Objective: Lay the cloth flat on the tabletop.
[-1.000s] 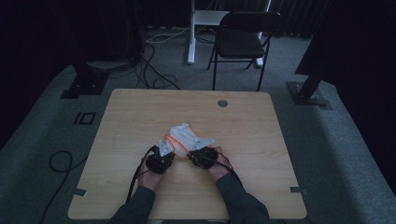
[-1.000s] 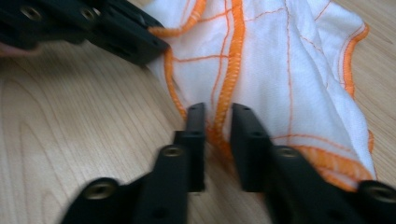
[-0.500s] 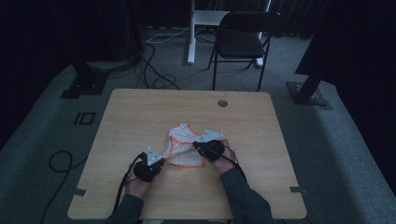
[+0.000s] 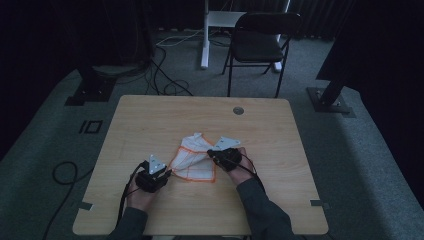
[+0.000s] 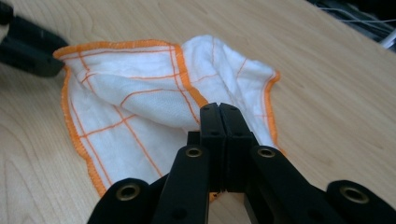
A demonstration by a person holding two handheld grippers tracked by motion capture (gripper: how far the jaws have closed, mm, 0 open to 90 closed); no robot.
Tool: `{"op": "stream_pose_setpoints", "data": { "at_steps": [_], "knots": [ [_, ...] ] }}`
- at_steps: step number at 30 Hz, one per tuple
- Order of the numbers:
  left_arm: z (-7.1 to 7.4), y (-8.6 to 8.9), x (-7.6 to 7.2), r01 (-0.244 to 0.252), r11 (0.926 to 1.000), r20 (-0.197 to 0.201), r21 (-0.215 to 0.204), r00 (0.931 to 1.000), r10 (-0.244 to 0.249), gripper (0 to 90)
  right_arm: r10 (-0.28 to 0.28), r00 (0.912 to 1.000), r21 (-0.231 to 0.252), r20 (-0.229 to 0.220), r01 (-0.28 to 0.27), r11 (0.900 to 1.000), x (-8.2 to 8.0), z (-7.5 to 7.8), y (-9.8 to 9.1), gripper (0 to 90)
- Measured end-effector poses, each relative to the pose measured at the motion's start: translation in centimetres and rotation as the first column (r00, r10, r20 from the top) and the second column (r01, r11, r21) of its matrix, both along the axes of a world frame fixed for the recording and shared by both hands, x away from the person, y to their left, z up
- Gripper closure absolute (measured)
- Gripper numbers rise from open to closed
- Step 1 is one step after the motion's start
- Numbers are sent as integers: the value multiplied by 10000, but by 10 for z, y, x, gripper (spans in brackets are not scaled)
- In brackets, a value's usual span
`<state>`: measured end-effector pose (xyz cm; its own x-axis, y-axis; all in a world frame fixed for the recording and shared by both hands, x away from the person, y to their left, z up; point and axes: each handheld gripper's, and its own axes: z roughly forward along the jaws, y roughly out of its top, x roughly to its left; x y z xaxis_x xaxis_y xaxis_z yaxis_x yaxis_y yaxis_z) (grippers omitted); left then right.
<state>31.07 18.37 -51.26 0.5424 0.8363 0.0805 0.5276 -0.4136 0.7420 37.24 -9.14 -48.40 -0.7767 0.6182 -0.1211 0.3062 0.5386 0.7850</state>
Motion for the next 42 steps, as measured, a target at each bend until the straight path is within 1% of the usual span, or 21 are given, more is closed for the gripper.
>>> {"op": "stream_pose_setpoints", "data": {
  "at_steps": [2, 5, 7, 11, 12, 13, 14, 16, 18, 20, 22, 24, 26, 27, 28, 29, 31, 32, 34, 37, 42],
  "knots": [
    [7, 2, 3, -49, 9998, 160, -191, 9999, 52, 671, 13, 10000, -48, -40, -13, 10000, -1, -2, 0, 896],
    [15, 2, 9, -39, 9995, 297, -306, 9995, 48, 641, 59, 9999, -83, -114, -60, 9999, -1, -5, 1, 895],
    [19, 0, 17, -64, 9994, 325, -336, 9994, 75, 627, 62, 9998, -61, -177, -63, 10000, -2, -7, 1, 894],
    [23, -9, 36, -25, 9997, 221, -238, 9998, 31, 603, 132, 9997, -109, -213, -135, 9998, -3, -9, 2, 893],
    [23, -11, 40, -46, 9998, 236, -184, 9997, 51, 594, 137, 9996, -106, -238, -139, 9998, -3, -9, 2, 894],
    [23, -11, 40, -46, 9998, 236, -184, 9997, 51, 581, 137, 9996, -106, -238, -139, 9998, -3, -9, 2, 894],
    [22, -15, 48, -120, 9999, 234, -83, 9997, 122, 581, 128, 9996, -103, -254, -131, 9999, -3, -10, 2, 893],
    [20, -19, 57, -189, 9998, 109, -30, 9998, 190, 569, 164, 9995, -97, -278, -167, 9998, -3, -10, 1, 893],
    [16, -22, 66, -194, 9998, -166, 23, 9997, 194, 560, 187, 9994, -103, -282, -190, 9998, -4, -10, 1, 893],
    [12, -25, 75, -217, 9997, -526, -119, 9984, 211, 531, 224, 9994, -110, -262, -227, 9997, -4, -11, 1, 892],
    [9, -27, 81, -179, 9995, -720, -275, 9973, 159, 528, 208, 9994, -99, -281, -211, 9997, -4, -11, 2, 892],
    [6, -30, 86, -172, 9992, -1057, -361, 9943, 132, 512, 200, 9993, -105, -302, -203, 9997, -4, -11, 2, 892],
    [2, -33, 90, -119, 9997, -1383, -208, 9903, 89, 512, 211, 9993, -104, -303, -214, 9997, -4, -11, 2, 892],
    [0, -34, 92, -104, 9999, -1490, -125, 9888, 84, 515, 221, 9993, -99, -302, -224, 9997, -4, -11, 2, 892],
    [-1, -35, 92, -126, 9999, -1504, -44, 9886, 118, 540, 226, 9993, -99, -308, -229, 9997, -4, -11, 2, 892],
    [-2, -35, 91, -191, 9998, -1467, 45, 9890, 196, 595, 227, 9992, -98, -314, -230, 9997, -5, -11, 2, 891],
    [-1, -36, 87, -280, 9991, -1172, 321, 9926, 316, 756, 241, 9992, -102, -334, -245, 9996, -5, -12, 2, 889],
    [0, -36, 85, -313, 9991, -1077, 286, 9936, 342, 806, 263, 9992, -122, -301, -267, 9996, -5, -12, 2, 888],
    [3, -35, 80, -404, 9986, -753, 342, 9962, 429, 871, 238, 9992, -104, -317, -241, 9997, -5, -13, 2, 883],
    [8, -30, 74, -597, 9977, -425, 307, 9972, 609, 885, 188, 9992, -57, -340, -190, 9998, -4, -14, 1, 837],
    [11, -19, 67, -899, 9958, -147, 194, 9958, 902, 890, 32, 9993, -21, -361, -33, 10000, -4, -16, -2, 743]
  ]
}}
